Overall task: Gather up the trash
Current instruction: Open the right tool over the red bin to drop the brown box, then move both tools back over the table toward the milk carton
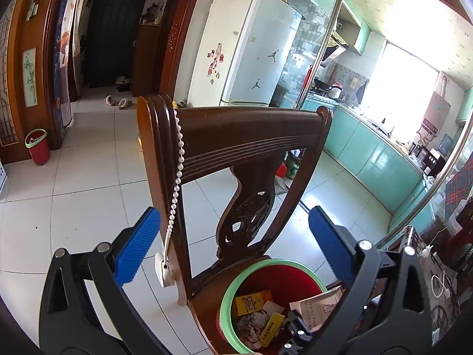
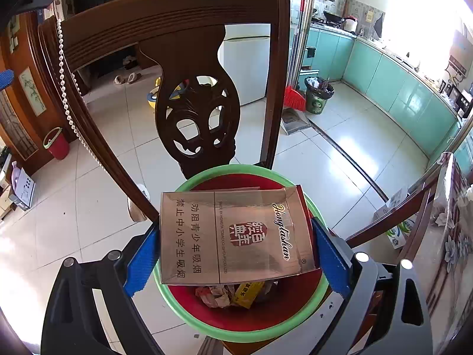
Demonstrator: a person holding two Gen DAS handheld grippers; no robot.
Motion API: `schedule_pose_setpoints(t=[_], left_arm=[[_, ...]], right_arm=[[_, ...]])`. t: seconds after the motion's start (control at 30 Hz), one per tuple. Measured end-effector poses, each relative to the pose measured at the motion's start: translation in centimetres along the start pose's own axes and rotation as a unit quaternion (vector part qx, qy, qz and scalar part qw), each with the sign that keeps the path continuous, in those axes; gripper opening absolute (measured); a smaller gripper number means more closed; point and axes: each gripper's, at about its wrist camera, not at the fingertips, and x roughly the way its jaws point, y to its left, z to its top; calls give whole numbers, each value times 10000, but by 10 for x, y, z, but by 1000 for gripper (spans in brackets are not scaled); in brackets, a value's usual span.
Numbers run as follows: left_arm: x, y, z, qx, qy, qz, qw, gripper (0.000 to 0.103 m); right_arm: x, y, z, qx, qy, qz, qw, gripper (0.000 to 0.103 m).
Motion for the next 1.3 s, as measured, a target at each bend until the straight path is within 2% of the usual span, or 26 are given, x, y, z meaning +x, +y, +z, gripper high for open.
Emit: schedule_pose_setpoints(t=[0.1,0.4,0.57,0.73,0.8,0.9,1.0,1.13,1.3], left_arm=[[-2,-2,0,30,-21,-18,10000,98],[-5,-9,-2,85,-41,-66,9999,98],[-11,-19,-3,233,-96,-133,9996,98],[-21,-36,-9,516,-54,-391,9979,98],[-25,-47,-13,613,32,-640,9961,98],[-33,-68,-20,752,246,-1164,9900,98],[-51,-96,-32,1136,274,-1544,9811,98],[-78,-134,-51,1569,220,-1926,9684,98],[-97,-179,-84,1912,441,-2363,9517,98]], right_arm=[[2,0,0,0,20,-18,10000,96],[-11,-3,-1,12,102,-59,9999,96],[-42,-16,-12,121,-82,-158,9998,96],[-90,-37,-37,263,-337,-316,9986,96],[-109,-46,-51,291,-397,-382,9981,96],[-139,-61,-77,315,-492,-554,9968,96],[-169,-78,-104,409,-552,-714,9951,96],[-215,-104,-142,681,-677,-949,9908,96],[-264,-138,-189,1101,-756,-1238,9833,96]])
